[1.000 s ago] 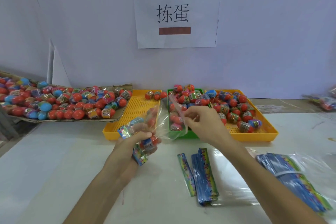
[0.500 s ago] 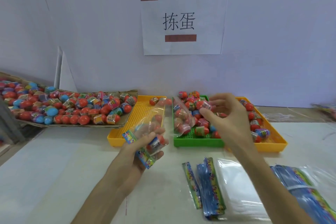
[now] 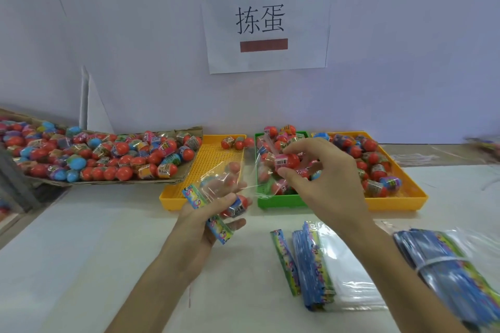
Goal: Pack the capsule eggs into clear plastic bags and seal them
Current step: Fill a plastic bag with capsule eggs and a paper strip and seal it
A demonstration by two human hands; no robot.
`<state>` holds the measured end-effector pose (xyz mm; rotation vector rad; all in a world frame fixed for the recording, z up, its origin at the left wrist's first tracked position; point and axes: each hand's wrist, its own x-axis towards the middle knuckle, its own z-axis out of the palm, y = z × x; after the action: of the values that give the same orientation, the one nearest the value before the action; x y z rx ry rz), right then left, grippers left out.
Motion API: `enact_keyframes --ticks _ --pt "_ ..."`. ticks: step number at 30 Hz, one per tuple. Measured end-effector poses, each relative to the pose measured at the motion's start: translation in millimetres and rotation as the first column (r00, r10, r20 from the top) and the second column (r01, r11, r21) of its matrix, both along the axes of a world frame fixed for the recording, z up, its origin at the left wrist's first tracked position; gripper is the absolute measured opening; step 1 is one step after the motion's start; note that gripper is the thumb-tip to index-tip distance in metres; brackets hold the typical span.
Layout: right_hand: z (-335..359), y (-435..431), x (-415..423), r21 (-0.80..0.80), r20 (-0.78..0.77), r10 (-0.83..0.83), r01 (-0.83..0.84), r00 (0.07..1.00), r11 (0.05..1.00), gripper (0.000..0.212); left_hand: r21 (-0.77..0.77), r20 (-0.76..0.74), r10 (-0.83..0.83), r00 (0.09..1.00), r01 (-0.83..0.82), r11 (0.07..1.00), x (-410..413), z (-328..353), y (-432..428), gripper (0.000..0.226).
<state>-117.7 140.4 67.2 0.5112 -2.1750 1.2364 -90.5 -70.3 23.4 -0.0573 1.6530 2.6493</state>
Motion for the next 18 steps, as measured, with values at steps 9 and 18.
enact_keyframes --ticks 9,18 --pt "-4 -3 -2 0.153 0.014 0.093 -0.094 0.996 0.984 0.029 -0.025 -0.012 -0.023 1.000 0.023 0.999 2 0 0 0.055" --pt "-7 -11 5 -0.026 0.082 0.042 -0.039 0.996 0.999 0.020 -0.040 0.026 -0.062 0.998 0.063 0.997 4 0 4 0.060"
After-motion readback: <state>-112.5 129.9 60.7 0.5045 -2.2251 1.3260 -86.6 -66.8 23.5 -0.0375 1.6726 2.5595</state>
